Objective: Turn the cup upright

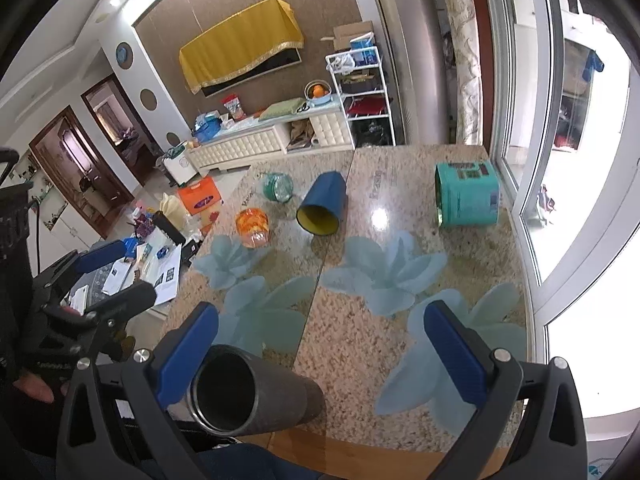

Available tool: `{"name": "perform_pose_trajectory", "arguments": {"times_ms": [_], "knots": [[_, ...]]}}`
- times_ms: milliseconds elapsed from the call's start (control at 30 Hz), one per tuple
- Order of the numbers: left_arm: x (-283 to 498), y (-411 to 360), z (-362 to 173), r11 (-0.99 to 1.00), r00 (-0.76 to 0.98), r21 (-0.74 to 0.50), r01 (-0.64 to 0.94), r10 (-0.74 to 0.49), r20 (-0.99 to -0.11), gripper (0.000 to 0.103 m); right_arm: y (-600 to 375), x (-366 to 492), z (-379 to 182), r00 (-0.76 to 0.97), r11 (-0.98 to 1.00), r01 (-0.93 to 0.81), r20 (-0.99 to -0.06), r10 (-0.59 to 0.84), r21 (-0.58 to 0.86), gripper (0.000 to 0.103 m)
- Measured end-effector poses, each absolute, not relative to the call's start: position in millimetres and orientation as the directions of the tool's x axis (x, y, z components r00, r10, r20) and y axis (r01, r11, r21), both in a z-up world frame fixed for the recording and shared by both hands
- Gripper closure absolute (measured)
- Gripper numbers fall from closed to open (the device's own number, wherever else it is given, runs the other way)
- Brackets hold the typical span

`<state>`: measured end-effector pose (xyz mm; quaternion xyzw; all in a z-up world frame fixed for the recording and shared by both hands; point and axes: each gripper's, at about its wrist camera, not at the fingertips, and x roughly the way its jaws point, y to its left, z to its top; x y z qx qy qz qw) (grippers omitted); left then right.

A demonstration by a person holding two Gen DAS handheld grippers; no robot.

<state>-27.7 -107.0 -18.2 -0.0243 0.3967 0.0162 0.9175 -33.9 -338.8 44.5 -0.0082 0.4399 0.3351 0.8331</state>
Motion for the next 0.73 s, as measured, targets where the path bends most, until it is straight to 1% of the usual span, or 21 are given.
{"name": "perform_pose_trajectory", "arguments": {"times_ms": [400, 733], "knots": [[-15, -88, -18, 0.999, 0.678, -0.052, -0.006, -0.034, -0.734, 0.000, -327, -42, 51, 0.435, 0.788, -0.547, -0.707, 0.557, 0.284, 0.000], [-12, -85, -20, 0.998, 0.685, -0.061, -0.003, -0.043, -0.727, 0.000, -323, -45, 49, 0.436, 0.795, -0.538, -0.715, 0.546, 0.279, 0.000]]}}
